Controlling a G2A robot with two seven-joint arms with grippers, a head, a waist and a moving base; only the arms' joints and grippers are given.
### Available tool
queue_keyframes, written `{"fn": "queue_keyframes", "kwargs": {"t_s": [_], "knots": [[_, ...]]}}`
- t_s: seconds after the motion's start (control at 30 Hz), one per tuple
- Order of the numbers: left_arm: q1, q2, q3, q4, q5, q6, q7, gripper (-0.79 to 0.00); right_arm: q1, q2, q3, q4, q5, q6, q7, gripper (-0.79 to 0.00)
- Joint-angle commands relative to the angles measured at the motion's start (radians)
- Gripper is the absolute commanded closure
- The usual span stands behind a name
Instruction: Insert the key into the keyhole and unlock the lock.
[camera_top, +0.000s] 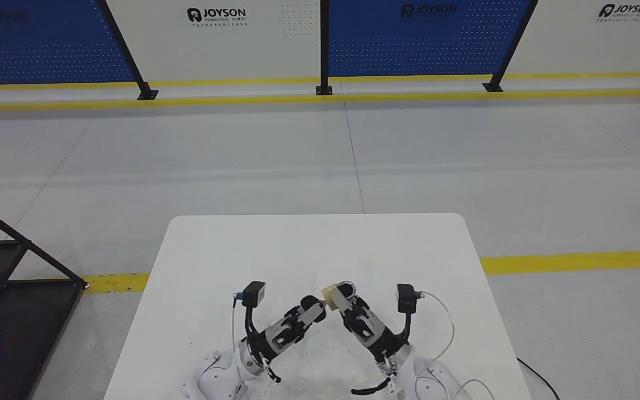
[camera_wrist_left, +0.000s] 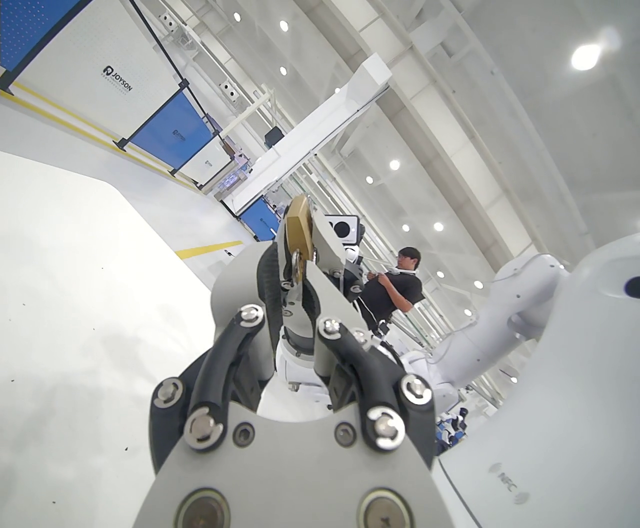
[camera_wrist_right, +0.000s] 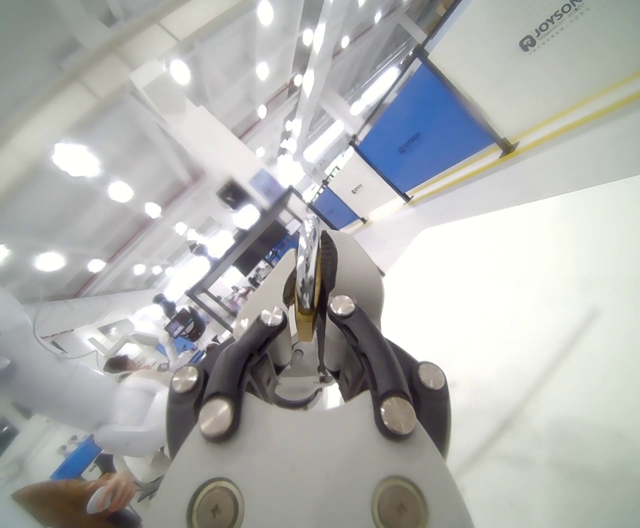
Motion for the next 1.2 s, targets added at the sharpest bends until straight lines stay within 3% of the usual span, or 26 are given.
{"fn": "queue_keyframes", "kwargs": {"t_s": [0.0,0.07,0.1,0.13,0.57,1.17], "knots": [[-0.001,-0.001,0.002,0.001,0.003,0.0,0.004,-0.154,0.0,0.0,-0.002,0.0,-0.002,0.001,-0.002,0.0],[-0.002,-0.002,0.003,0.003,0.006,0.0,0.006,-0.123,0.0,0.001,-0.003,0.0,-0.004,0.001,-0.004,0.0],[-0.002,-0.003,0.003,0.003,0.007,0.0,0.007,-0.015,0.0,0.001,-0.003,0.0,-0.005,0.002,-0.004,0.0],[-0.003,-0.003,0.003,0.004,0.008,0.0,0.009,0.0,0.0,0.002,-0.003,0.0,-0.007,0.002,-0.005,0.0],[-0.003,-0.009,-0.008,0.007,0.058,0.004,0.042,0.0,-0.004,0.006,-0.01,-0.002,-0.02,0.007,-0.014,0.0],[0.054,-0.037,-0.051,-0.06,0.523,0.152,0.349,0.0,-0.011,0.011,-0.012,-0.009,-0.042,0.025,-0.037,0.0]]}}
